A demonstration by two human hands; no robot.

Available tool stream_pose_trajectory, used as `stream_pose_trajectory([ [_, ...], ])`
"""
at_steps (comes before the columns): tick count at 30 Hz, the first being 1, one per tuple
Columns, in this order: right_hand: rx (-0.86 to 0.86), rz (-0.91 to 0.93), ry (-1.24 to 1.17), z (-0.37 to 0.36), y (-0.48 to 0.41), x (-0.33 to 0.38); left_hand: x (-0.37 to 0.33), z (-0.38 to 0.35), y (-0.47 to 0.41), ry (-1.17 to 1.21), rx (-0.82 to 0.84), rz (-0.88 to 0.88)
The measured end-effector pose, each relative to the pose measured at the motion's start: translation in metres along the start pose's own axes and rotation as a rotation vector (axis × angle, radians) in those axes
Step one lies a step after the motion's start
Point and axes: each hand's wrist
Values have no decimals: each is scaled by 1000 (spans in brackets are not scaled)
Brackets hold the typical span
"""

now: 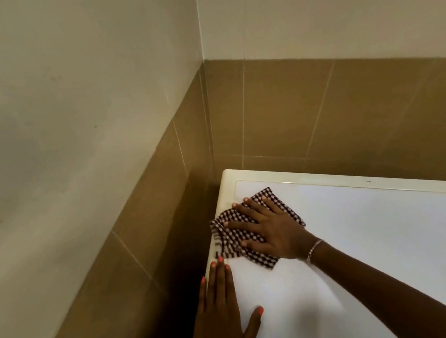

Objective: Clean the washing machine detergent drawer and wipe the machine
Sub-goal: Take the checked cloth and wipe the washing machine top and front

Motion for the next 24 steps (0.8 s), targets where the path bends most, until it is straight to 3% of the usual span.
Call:
stream_pose_trajectory([
  [3, -44, -96, 10, 10, -20, -27, -2, -4, -3, 8, -36, -19],
  [7, -139, -422, -23, 12, -73, -24, -2, -9, -4, -8, -54, -8],
  [9, -142, -475, -25, 7, -89, -15, -1, -7, -5, -16, -50, 6],
  [15, -41, -89, 31, 7, -44, -29, -2, -1, 0, 6, -11, 23],
  [18, -116, -70, 74, 15, -11, -57, -1, 0, 0, -2, -23, 2],
  [24, -203, -525, 24, 30, -17, -80, -2, 1, -1, -9, 5, -2],
])
Point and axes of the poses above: each hand's wrist, its own y-axis away from the middle knuckle, its own z-axis out of the back of the hand, x = y × z, and after that the axes turned 14 degrees about -y, right-handed
